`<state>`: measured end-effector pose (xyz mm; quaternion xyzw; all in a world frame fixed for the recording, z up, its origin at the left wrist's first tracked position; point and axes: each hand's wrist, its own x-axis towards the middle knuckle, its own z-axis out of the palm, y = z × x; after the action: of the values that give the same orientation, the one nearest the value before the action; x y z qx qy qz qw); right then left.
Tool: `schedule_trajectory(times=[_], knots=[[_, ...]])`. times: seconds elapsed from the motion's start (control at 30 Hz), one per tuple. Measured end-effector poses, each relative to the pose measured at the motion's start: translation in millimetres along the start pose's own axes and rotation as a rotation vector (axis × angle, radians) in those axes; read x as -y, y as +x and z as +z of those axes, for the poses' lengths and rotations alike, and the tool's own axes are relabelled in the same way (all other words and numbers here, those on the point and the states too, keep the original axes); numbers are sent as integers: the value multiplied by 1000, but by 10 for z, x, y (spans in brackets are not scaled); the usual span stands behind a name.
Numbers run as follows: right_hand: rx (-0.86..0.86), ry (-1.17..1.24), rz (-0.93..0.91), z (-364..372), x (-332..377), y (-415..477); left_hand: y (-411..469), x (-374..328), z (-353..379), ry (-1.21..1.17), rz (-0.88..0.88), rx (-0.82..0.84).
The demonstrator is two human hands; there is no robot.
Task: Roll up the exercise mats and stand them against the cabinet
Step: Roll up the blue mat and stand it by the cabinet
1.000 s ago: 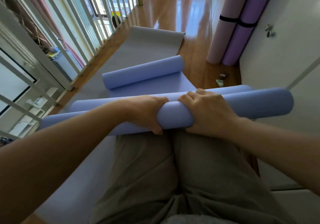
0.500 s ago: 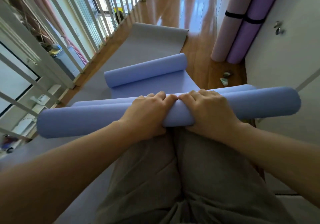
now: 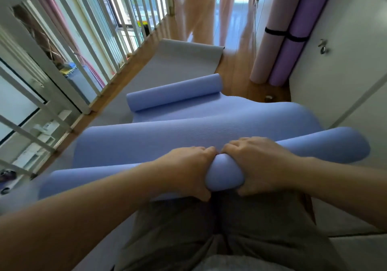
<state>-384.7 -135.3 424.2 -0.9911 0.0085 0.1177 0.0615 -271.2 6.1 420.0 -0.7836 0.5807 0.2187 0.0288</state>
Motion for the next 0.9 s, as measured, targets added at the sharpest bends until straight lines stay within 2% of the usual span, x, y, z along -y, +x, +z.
schedule_trajectory(times=[0.17, 0.27, 0.43, 0.5, 0.53, 0.63, 0.7, 0.73, 0.8, 0.9], knots=[[30, -3, -3, 49, -50, 88, 94, 74, -62, -102, -2, 123], [112, -6, 13, -39, -67, 206, 62, 88, -129, -100, -39, 118], [234, 235, 37, -90, -189, 268, -184, -58, 162, 243, -56, -298], [233, 165, 29, -99, -162, 254, -164, -33, 213, 251, -49, -311], [184, 89, 42, -81, -141, 214, -129, 8, 183, 219, -47, -297], [-187, -161, -4, 127, -51, 52, 8, 145, 54, 67, -35, -170], [-363, -155, -39, 284, -31, 24, 115, 219, -36, -20, -15, -30], [-355, -116, -17, 276, -50, 58, 155, 243, -79, -56, -13, 18], [-222, -66, 47, 129, -68, 145, 186, 270, -129, -72, -36, 13], [-57, -3, 58, -82, -166, 305, 98, 166, -15, 205, -92, -242]])
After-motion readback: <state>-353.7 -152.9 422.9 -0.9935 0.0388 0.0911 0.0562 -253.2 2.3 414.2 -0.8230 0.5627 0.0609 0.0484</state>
